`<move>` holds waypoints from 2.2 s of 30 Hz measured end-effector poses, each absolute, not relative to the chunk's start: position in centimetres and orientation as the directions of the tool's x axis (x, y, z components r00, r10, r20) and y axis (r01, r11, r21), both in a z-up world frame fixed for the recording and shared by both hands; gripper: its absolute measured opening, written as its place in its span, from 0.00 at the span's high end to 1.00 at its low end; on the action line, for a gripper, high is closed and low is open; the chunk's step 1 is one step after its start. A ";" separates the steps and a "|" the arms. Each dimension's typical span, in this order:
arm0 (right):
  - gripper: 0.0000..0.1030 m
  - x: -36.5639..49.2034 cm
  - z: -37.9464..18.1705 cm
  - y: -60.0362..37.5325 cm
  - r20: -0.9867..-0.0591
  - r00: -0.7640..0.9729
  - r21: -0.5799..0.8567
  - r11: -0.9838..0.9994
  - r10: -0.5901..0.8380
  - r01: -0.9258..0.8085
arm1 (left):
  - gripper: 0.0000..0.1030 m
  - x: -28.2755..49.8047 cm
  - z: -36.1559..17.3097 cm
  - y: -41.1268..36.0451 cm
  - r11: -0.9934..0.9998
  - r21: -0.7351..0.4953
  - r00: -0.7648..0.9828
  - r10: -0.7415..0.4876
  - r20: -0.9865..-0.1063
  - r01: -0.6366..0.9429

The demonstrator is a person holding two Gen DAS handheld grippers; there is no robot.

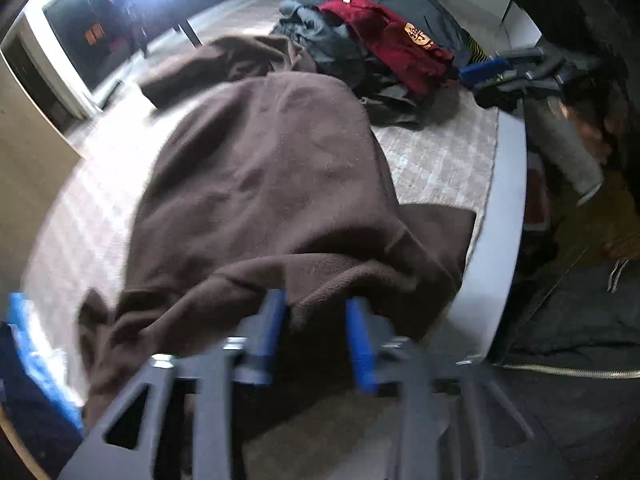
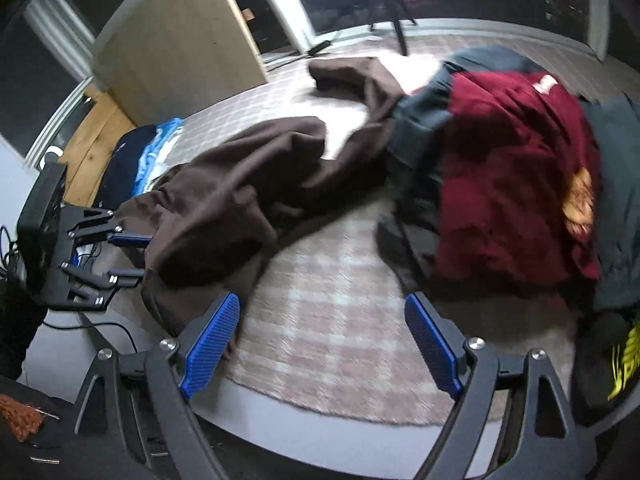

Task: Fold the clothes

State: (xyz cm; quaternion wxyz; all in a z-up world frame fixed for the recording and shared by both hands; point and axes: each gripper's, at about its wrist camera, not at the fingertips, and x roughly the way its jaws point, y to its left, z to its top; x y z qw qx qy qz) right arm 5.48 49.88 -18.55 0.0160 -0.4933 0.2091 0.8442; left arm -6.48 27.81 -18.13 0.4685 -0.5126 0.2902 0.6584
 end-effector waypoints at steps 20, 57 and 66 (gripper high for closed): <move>0.18 -7.0 -18.2 38.5 -0.810 -0.489 0.231 -0.942 -0.324 0.242 | 0.97 -16.1 -15.6 2.6 -0.908 -0.256 -0.331 0.367 -0.870 -0.333; 0.95 -8.4 -12.0 45.3 -0.739 -0.628 0.226 -0.968 -0.243 0.109 | 0.97 -17.6 -10.3 17.4 -0.729 -0.173 -0.266 0.444 -0.855 -0.662; 0.82 -13.1 -17.1 48.9 -0.834 -0.524 0.199 -0.980 -0.172 0.006 | 0.61 -15.1 -10.7 15.9 -0.745 -0.171 -0.257 0.421 -0.870 -0.645</move>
